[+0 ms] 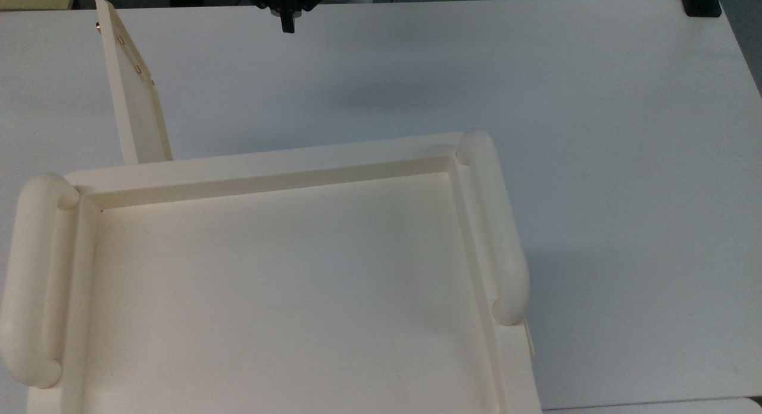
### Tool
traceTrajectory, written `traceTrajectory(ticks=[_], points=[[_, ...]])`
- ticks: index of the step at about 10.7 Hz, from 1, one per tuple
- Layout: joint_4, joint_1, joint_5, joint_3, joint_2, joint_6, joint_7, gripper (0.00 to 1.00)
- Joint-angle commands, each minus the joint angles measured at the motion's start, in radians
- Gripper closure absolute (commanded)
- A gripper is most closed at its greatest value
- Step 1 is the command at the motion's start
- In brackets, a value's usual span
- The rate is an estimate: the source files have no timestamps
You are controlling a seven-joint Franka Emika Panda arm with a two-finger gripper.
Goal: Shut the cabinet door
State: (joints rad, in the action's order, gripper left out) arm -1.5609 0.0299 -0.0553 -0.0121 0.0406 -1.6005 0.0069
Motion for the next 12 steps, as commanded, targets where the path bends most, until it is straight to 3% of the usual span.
traceTrajectory(ticks=[1, 4, 9, 12], points=[[0.112, -0.016, -0.009, -0.020, -0.008, 0.042, -0.022, 1.00], [0.203, -0.099, -0.009, -0.038, -0.007, -0.027, -0.019, 1.00], [0.206, -0.105, -0.011, -0.186, 0.024, -0.292, -0.028, 1.00], [0.203, -0.111, -0.011, -0.224, 0.051, -0.340, -0.038, 1.00]])
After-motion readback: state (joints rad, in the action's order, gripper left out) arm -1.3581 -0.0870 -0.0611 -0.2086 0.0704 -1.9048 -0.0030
